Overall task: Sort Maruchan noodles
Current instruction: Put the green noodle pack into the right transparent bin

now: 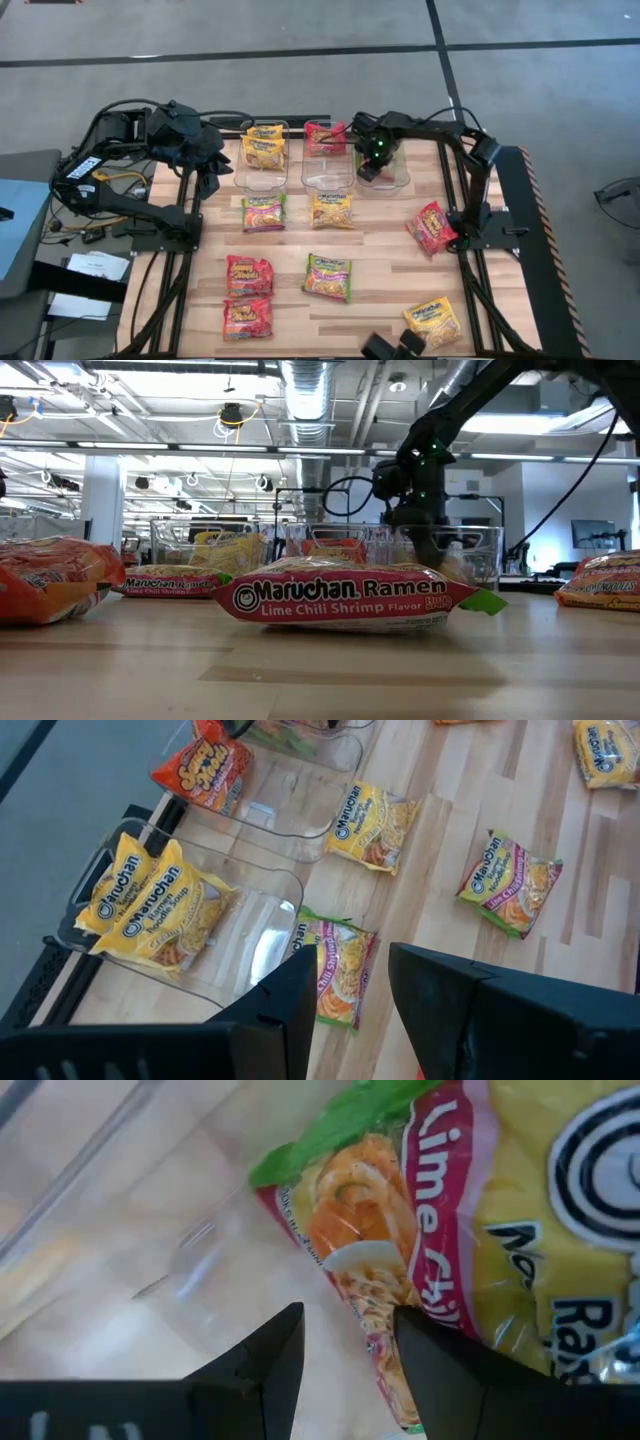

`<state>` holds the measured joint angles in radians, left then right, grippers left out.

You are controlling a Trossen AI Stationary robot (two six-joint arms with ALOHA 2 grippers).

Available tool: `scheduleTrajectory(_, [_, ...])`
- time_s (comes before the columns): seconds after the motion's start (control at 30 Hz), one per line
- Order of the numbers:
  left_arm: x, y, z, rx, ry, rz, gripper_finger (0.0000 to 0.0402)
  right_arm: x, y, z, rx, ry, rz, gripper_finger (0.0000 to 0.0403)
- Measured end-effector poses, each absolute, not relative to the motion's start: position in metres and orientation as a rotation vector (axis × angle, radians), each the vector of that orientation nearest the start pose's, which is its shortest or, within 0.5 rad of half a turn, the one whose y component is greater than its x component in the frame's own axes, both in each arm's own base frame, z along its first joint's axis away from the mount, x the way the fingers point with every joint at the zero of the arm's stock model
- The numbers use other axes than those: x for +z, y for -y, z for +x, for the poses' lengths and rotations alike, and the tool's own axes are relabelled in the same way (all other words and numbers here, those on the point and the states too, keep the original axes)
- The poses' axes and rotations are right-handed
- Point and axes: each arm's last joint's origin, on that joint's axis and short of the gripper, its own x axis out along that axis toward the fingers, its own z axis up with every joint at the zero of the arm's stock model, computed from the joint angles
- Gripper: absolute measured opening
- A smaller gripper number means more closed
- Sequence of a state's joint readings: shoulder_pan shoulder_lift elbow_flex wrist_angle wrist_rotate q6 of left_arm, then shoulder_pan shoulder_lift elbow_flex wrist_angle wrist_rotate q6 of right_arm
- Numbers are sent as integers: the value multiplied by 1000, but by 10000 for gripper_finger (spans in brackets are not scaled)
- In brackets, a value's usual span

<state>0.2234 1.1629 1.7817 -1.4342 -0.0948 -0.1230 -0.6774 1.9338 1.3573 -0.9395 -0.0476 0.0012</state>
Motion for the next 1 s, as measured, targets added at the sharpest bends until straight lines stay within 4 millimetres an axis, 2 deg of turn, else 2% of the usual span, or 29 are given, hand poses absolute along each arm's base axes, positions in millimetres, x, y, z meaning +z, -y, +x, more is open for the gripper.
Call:
scheduleTrajectory(0.2, [467,-35,142,339,-802,-142,113,181,232,285,-551,-1400,508,191])
scheduleTrajectory(0.43, [465,-35,141,338,-820,-138,113,177,234,285,-549,-1419,478,191])
scheduleTrajectory(0.73, [465,-35,141,338,-821,-140,113,181,222,290,-536,-1465,433,191])
scheduleTrajectory(1.0, [465,-35,141,341,-822,-146,113,196,217,295,-516,-1491,427,192])
